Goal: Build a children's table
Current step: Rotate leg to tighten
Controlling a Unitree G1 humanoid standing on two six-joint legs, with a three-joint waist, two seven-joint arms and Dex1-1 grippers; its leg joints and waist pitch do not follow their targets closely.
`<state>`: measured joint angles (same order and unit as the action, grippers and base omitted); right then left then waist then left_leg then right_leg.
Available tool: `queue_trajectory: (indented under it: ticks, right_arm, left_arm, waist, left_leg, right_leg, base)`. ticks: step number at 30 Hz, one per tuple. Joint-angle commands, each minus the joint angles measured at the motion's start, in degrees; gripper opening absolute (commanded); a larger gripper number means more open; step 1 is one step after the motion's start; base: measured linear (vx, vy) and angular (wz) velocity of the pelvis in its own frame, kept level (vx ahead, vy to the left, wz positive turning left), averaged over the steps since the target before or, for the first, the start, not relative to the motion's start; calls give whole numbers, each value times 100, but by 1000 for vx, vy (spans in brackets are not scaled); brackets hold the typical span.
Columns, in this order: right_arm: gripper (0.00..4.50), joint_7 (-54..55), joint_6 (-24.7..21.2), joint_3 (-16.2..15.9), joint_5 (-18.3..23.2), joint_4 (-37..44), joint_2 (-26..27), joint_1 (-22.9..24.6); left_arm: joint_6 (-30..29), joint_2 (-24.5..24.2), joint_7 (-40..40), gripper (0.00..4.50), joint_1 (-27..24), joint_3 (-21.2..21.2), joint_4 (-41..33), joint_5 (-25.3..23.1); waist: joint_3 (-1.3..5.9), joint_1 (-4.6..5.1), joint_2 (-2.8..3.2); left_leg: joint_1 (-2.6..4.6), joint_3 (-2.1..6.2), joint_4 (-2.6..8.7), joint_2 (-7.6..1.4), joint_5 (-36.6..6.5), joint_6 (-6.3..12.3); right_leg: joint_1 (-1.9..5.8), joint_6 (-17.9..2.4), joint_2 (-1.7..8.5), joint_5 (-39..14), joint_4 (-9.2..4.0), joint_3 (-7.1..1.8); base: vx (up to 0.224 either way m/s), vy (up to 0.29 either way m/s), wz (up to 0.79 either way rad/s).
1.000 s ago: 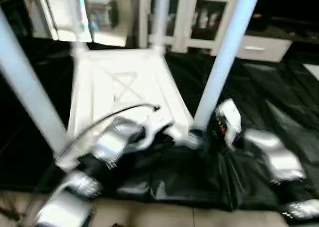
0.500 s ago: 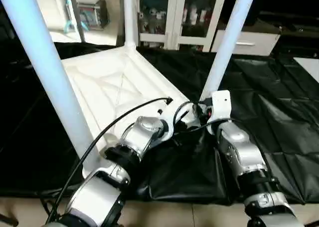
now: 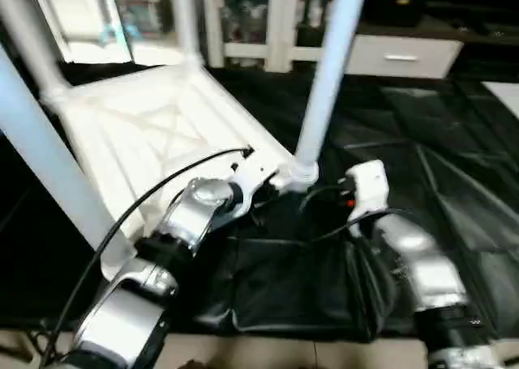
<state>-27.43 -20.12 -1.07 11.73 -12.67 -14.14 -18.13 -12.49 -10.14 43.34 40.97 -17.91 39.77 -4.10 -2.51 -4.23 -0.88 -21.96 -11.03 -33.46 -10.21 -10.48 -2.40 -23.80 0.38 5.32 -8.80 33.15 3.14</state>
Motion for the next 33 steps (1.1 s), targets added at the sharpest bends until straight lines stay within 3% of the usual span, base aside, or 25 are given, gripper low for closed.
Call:
queue_trajectory:
  ticks: [1, 4, 5, 6, 9, 12, 18, 20, 33]
  right_arm:
    - [382, -792, -290, 36, 444, 367, -327, 133]
    - [416, -1979, -253, -299, 556, 647, -1089, 314]
    - [425, -2064, -262, -322, 556, 665, -1157, 329]
    - [432, -2248, -282, -341, 556, 678, -1310, 330]
    - [445, -2568, -264, -372, 486, 590, -1562, 223]
    - [445, -2833, -350, -442, 575, 566, -1701, 134]
    - [445, -3096, -142, -648, 449, 288, -1704, -53]
    - [409, -3180, -42, -694, 389, 183, -1688, -94]
    - [311, -3630, 286, -909, 182, -284, -1754, -308]
  left_arm:
    - [107, -91, 649, 0, -295, -280, -149, 143]
    - [131, -285, 1375, 0, -508, -446, -598, 307]
    - [104, -300, 1431, 0, -526, -456, -649, 317]
    - [155, -379, 1711, 0, -598, -520, -840, 380]
    - [65, -571, 2329, 0, -754, -665, -1314, 579]
    - [4, -635, 2455, 0, -805, -707, -1480, 558]
    - [-58, -663, 2546, 0, -840, -719, -1552, 518]
    - [-66, -668, 2538, 0, -849, -710, -1573, 491]
    - [-148, -731, 2529, 0, -865, -713, -1632, 445]
  waist:
    - [344, -18, -50]
    - [317, -84, -85]
    - [300, -92, -65]
    - [287, -90, -90]
    - [292, -96, -89]
    - [294, -120, -92]
    - [317, -126, -118]
    - [326, -125, -130]
    - [337, -90, -134]
  left_leg:
    - [144, 85, 404, -314, -1082, 466]
    - [159, 83, 432, -342, -1375, 339]
    - [195, 66, 440, -339, -1539, 264]
    - [187, 74, 450, -333, -1692, 200]
    - [201, 88, 463, -343, -1756, 87]
    - [225, 61, 451, -335, -1699, 97]
    - [163, 69, 432, -322, -1412, 164]
    - [161, 66, 421, -317, -1305, 192]
    - [156, 67, 394, -316, -1239, 286]
  right_leg:
    - [288, -1361, 316, -923, -311, -210]
    - [269, -1217, 319, -1301, -332, -220]
    - [218, -1182, 324, -1523, -364, -240]
    - [222, -1119, 335, -1792, -386, -246]
    - [197, -1029, 352, -2026, -399, -267]
    - [175, -1061, 325, -1892, -389, -282]
    - [232, -1083, 346, -1665, -347, -275]
    - [237, -1122, 336, -1539, -329, -269]
    - [261, -1229, 329, -1461, -307, -258]
  base:
    - [0, 0, 0]
    - [0, 0, 0]
    - [0, 0, 0]
    - [0, 0, 0]
    - [0, 0, 0]
    - [0, 0, 0]
    - [0, 0, 0]
    - [0, 0, 0]
    - [0, 0, 0]
